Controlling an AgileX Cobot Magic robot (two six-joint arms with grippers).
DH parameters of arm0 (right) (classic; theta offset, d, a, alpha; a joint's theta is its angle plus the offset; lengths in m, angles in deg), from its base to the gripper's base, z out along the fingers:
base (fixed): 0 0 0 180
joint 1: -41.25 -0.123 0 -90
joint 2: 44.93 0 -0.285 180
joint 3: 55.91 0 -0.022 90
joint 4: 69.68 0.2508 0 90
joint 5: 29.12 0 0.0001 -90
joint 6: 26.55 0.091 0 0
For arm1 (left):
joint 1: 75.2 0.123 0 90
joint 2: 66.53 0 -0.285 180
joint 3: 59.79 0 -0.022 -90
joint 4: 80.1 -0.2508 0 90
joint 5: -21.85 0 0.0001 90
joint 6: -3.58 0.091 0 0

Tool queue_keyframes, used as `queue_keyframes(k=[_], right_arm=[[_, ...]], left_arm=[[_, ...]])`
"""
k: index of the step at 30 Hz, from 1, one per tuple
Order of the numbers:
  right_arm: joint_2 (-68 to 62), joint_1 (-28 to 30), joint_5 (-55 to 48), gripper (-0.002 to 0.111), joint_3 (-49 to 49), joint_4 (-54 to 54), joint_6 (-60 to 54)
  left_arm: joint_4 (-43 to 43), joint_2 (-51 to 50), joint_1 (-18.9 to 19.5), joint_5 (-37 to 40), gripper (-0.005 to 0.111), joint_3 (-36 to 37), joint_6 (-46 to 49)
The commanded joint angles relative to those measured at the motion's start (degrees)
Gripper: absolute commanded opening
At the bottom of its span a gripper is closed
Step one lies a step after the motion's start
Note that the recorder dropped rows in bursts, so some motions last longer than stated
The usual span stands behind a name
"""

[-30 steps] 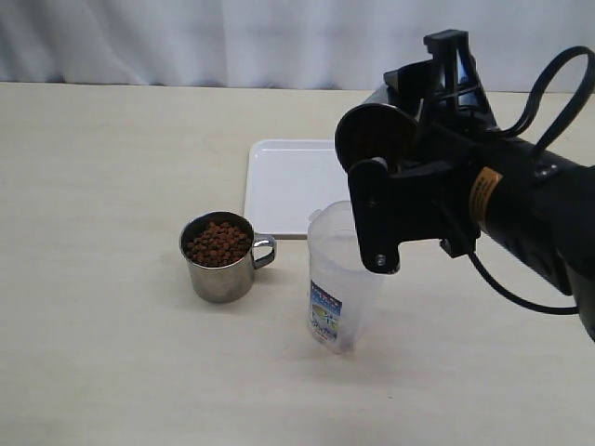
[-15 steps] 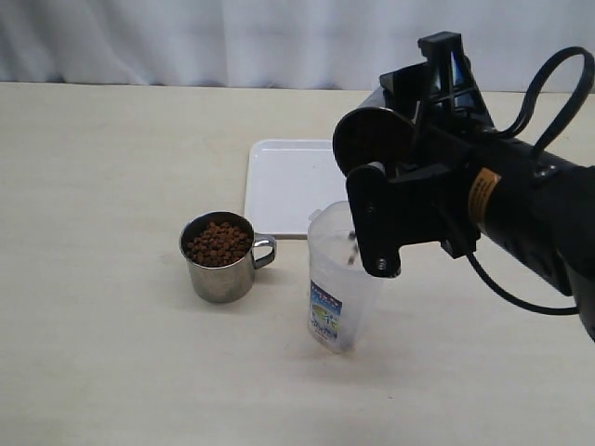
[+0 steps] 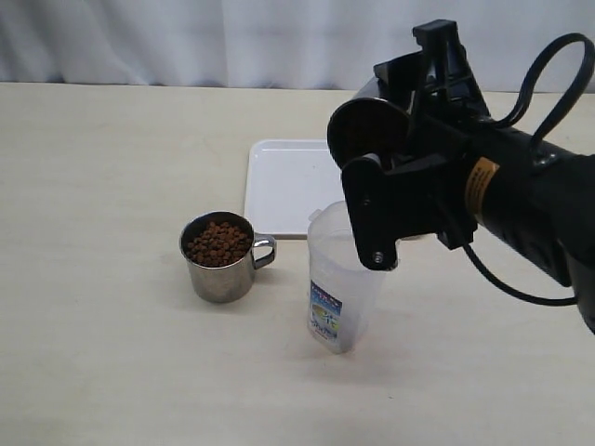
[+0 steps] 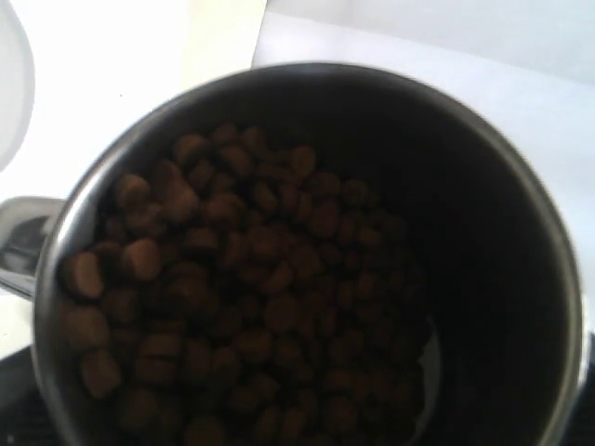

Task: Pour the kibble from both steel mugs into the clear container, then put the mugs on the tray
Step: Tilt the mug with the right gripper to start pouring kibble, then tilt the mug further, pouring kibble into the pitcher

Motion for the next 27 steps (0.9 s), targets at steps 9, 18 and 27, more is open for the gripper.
queue_keyframes(k=[9, 18, 27], right_arm=[[0.12, -0.23, 0.93, 0.004, -0.61, -1.36, -4.58], [0.12, -0.23, 0.93, 0.004, -0.61, -1.36, -9.04], [0.12, -0.23, 0.93, 0.004, -0.61, -1.36, -10.95]], left_arm=[[0.18, 0.15, -0.37, -0.69, 0.0, 0.13, 0.27], [0.18, 0.15, -0.37, -0.69, 0.0, 0.13, 0.27], [0.3, 0.15, -0.37, -0.69, 0.0, 0.13, 0.27]])
